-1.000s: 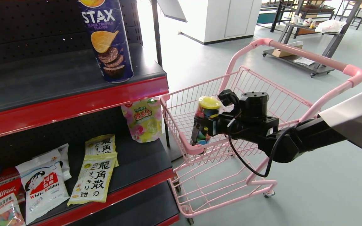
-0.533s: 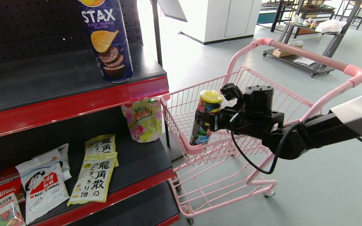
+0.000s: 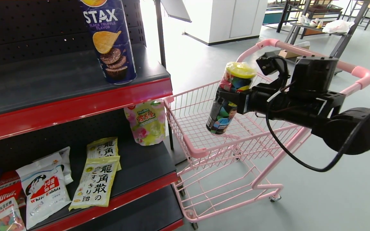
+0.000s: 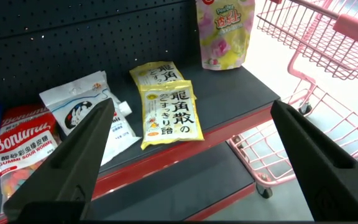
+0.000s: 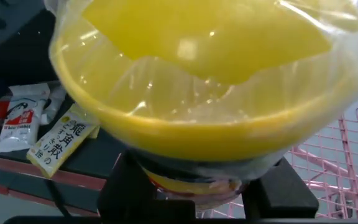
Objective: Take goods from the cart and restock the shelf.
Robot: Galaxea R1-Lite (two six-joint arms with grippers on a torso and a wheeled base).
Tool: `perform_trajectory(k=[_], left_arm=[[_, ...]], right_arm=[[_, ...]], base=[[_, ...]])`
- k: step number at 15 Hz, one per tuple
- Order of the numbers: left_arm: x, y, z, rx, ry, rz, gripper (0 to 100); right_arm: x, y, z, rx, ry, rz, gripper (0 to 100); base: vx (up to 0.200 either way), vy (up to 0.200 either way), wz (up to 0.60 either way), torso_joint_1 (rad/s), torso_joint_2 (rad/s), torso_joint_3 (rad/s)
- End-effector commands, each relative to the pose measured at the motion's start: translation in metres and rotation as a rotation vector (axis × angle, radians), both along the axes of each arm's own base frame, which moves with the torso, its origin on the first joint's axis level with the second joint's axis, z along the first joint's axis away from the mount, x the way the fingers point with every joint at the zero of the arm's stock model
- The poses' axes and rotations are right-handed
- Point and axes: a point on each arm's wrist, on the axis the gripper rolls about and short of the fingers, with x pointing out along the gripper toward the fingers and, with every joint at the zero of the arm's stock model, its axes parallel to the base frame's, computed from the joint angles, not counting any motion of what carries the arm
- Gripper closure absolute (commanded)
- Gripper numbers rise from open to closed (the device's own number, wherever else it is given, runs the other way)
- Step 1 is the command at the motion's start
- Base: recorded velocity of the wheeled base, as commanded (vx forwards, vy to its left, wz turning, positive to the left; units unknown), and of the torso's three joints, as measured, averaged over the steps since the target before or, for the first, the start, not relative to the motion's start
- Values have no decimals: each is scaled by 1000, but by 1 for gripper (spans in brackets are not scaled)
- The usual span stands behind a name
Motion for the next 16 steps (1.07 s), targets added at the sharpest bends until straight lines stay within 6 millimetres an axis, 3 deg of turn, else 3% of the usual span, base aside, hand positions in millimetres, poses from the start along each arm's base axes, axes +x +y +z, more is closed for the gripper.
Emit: perform_trajectory(k=[1,3,4,6,7,11,14,16], left_arm=[[0,0,0,0,1,-1,0],[0,0,0,0,1,0,0],[0,0,0,0,1,0,0],[0,0,0,0,1,2,0],[0,0,0,0,1,-1,0],[0,0,0,0,1,0,0],[0,0,0,0,1,0,0],[0,0,0,0,1,-1,0]], right_arm=[[-51,-10,42,38,-79,35,100],[-77,-12,54,58,-117,50,100],[-82,-13,56,62,-124,52,100],[-115,-15,53,55,-105,107,100],[-140,-22,47,28,-59,144,100],[-186,-49,32,-74,26,184,100],[-202,-61,-1,-187,93,201,100],[-214,-66,-7,-194,95,232,100]], base=[[0,0,0,0,0,0],[0,0,0,0,0,0],[0,0,0,0,0,0],[0,0,0,0,0,0],[0,0,0,0,0,0],[0,0,0,0,0,0],[0,0,0,0,0,0],[0,0,0,0,0,0]])
